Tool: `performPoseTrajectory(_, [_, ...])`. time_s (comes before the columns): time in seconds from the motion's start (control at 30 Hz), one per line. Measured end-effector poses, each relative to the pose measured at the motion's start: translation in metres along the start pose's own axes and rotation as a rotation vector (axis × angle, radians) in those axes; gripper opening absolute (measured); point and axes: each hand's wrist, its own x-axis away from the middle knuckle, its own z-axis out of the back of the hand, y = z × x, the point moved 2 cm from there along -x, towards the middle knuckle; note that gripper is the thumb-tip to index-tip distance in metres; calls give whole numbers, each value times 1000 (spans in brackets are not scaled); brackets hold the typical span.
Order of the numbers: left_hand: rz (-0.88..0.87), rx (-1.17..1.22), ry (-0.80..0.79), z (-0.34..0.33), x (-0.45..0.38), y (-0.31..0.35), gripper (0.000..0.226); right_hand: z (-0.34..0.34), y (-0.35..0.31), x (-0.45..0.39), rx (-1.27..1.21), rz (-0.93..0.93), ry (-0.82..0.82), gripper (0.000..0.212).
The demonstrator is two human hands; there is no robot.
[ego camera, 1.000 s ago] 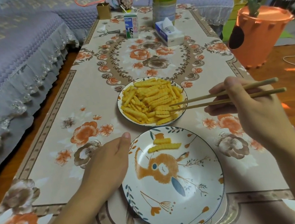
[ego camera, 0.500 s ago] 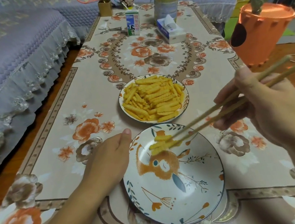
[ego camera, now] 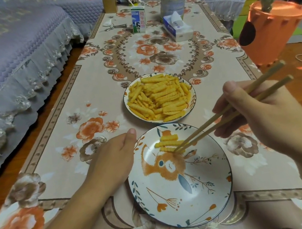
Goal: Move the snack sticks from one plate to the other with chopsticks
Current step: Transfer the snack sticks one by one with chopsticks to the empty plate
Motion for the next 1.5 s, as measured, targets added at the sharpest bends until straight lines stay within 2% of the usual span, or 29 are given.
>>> performPoseTrajectory(0.27, [1,0,-12,0,-1,0,83,2,5,-5,-15,-8,4,47])
performPoseTrajectory(0.43, [15,-11,-15,0,-1,-2,85,13,7,-10,-173,25,155,46])
performPoseTrajectory(0.7, [0,-43,-23,0,-1,0,74,4,28,-18,-90,76,247,34])
performPoseTrajectory(0.97, [1,-37,-31,1,1,3,72,-2,33,-18,-42,59,173,38])
performPoseTrajectory(1.13, [5,-31,-32,1,0,0,74,8,17,-13,-144,126,228,43])
performPoseTrajectory(1.23, [10,-26,-37,1,-1,1,75,16,0,-4,-178,119,140,49])
performPoseTrajectory(1.4, [9,-30,-32,1,0,2,76,3,-18,11,59,76,-9,51])
performPoseTrajectory(1.5, [19,-28,-27,1,0,2,77,-10,-15,12,119,97,-67,43])
